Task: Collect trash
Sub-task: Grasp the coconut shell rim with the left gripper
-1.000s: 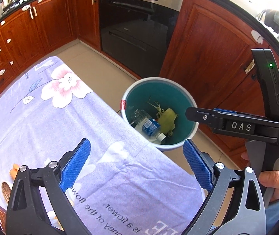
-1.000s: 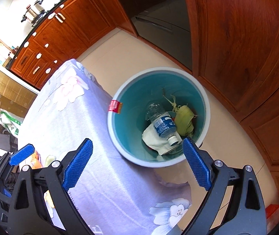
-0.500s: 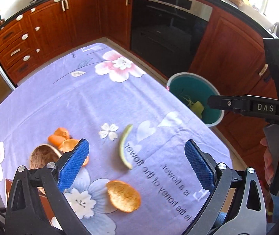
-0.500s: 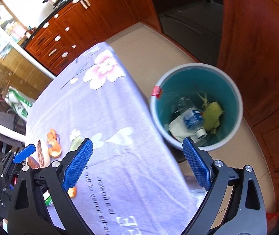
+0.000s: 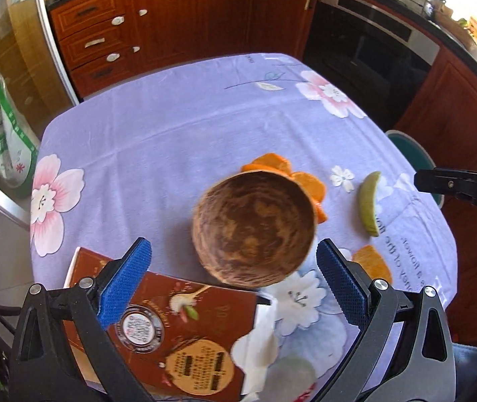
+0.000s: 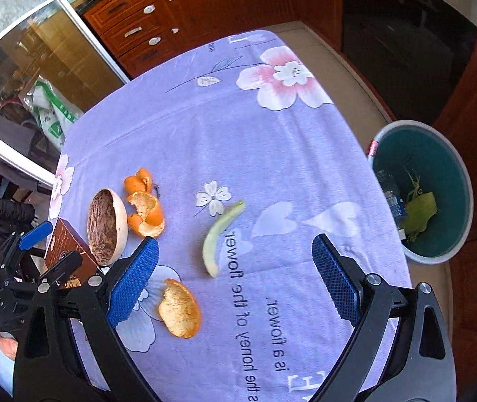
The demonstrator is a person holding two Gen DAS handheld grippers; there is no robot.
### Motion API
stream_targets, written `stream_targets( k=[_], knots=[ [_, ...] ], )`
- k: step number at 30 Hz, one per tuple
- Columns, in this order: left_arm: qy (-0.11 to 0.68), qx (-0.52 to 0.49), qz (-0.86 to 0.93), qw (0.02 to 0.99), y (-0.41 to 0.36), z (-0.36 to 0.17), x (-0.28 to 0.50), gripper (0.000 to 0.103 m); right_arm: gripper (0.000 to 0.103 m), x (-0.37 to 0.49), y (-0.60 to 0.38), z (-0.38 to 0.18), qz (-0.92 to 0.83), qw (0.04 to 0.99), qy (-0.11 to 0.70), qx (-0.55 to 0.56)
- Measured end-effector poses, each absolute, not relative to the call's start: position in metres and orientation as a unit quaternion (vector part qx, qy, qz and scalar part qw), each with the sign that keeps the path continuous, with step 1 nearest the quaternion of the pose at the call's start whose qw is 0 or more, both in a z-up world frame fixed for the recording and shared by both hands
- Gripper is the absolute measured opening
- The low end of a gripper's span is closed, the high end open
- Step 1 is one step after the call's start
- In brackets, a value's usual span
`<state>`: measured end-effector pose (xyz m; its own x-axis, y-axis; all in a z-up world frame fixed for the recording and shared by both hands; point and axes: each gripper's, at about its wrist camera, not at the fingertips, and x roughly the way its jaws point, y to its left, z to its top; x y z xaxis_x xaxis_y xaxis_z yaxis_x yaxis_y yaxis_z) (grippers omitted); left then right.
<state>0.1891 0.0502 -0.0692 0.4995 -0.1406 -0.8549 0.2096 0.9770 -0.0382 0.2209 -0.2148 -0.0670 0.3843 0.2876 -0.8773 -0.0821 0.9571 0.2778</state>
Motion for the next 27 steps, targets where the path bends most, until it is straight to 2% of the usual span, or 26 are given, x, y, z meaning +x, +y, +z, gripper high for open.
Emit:
stream_targets(
  k=[6,17,20,23,24,25,26,27],
  knots=[
    [0.511,0.033,-0.091,0.854,0.077,-0.093,0.204,0.099,0.089,0.235,-0.169,-0.067,0.135,0.834,0.533,0.050],
    [0.535,0.058,-0.129,0.833,0.064,-0.128,0.234,0.098,0.089,0.262,-0.154,-0.090,0.133,0.817,0.559,0.041],
    [0.538,0.050,-0.146,0.828,0.058,-0.132,0.236,0.094,0.089,0.267,-0.156,-0.098,0.131,0.811,0.567,0.051],
    [0.527,0.062,-0.161,0.832,0.049,-0.130,0.233,0.079,0.089,0.270,-0.154,-0.103,0.133,0.810,0.570,0.049],
    [0.523,0.062,-0.167,0.834,0.046,-0.128,0.231,0.064,0.089,0.270,-0.154,-0.104,0.134,0.809,0.571,0.048],
    [0.518,0.063,-0.168,0.836,0.043,-0.126,0.229,0.043,0.089,0.270,-0.153,-0.106,0.134,0.808,0.572,0.049],
    [0.516,0.061,-0.167,0.838,0.043,-0.125,0.228,0.035,0.089,0.270,-0.153,-0.107,0.133,0.807,0.573,0.051],
    [0.511,0.053,-0.170,0.841,0.043,-0.122,0.227,0.022,0.089,0.271,-0.153,-0.108,0.133,0.807,0.573,0.053]
  ],
)
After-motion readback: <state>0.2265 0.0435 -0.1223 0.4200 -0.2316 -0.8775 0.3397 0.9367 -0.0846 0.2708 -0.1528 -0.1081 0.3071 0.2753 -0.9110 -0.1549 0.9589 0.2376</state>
